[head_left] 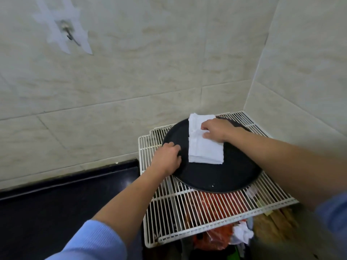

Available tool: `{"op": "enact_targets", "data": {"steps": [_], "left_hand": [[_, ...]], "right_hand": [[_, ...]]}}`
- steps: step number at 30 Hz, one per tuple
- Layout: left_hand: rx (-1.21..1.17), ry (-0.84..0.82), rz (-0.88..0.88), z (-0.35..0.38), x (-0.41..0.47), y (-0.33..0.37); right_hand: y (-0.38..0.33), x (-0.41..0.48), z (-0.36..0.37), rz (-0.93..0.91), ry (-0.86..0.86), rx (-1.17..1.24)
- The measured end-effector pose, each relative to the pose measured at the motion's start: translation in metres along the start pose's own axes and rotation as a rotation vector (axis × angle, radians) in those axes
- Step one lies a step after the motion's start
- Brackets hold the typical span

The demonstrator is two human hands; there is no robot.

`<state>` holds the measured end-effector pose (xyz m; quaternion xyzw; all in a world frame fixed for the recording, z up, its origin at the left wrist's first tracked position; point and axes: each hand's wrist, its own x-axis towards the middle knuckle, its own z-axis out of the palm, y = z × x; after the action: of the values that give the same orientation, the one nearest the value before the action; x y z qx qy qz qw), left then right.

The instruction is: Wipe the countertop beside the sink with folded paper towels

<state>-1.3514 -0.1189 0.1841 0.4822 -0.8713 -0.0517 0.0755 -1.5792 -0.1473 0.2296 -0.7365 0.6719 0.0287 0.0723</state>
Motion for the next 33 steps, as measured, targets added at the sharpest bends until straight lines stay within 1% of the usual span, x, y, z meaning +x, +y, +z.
{"op": "enact_targets", "data": {"steps": [3, 4, 7, 8, 9, 12, 15, 19, 23, 25, 27, 29, 33], "left_hand": [[-0.004, 0.031, -0.011, 0.009, 0.01, -0.007], [-0.009, 0.044, -0.015, 0.013, 0.012, -0.01], [-0.028, 0.092, -0.019, 0.024, 0.016, -0.017], [-0.033, 0.104, -0.017, 0.027, 0.017, -0.018], [-0.04, 0.11, -0.016, 0.03, 0.017, -0.019], [-0.069, 0.098, -0.028, 0.036, 0.018, -0.02], [-0.074, 0.082, -0.02, 0.039, 0.018, -0.022], [-0.073, 0.093, -0.008, 0.042, 0.018, -0.024], [-0.085, 0.068, 0.01, 0.036, 0.019, -0.023], [-0.091, 0.088, 0.022, 0.027, 0.014, -0.022], [-0.082, 0.138, 0.018, 0.015, 0.004, -0.024], [-0.06, 0.171, -0.015, 0.002, -0.015, -0.031], [-0.043, 0.182, -0.209, -0.016, -0.08, -0.053]], "right_hand": [[0.002, 0.003, 0.018, -0.009, 0.014, 0.022], [0.001, 0.0, 0.023, -0.017, 0.056, -0.001], [-0.003, -0.013, 0.042, -0.003, 0.29, -0.053], [-0.006, -0.018, 0.048, 0.006, 0.342, -0.036], [-0.009, -0.021, 0.055, 0.004, 0.358, -0.006], [-0.02, -0.029, 0.077, -0.043, 0.272, 0.085], [-0.02, -0.027, 0.09, -0.077, 0.232, 0.057], [-0.019, -0.025, 0.092, -0.087, 0.243, 0.029], [-0.019, -0.028, 0.087, -0.083, 0.182, 0.072], [-0.02, -0.031, 0.078, -0.066, 0.158, 0.094], [-0.024, -0.033, 0.066, -0.039, 0.222, 0.068], [-0.035, -0.035, 0.054, -0.063, 0.326, 0.035], [-0.087, -0.035, 0.035, -0.242, 0.423, 0.101]]}}
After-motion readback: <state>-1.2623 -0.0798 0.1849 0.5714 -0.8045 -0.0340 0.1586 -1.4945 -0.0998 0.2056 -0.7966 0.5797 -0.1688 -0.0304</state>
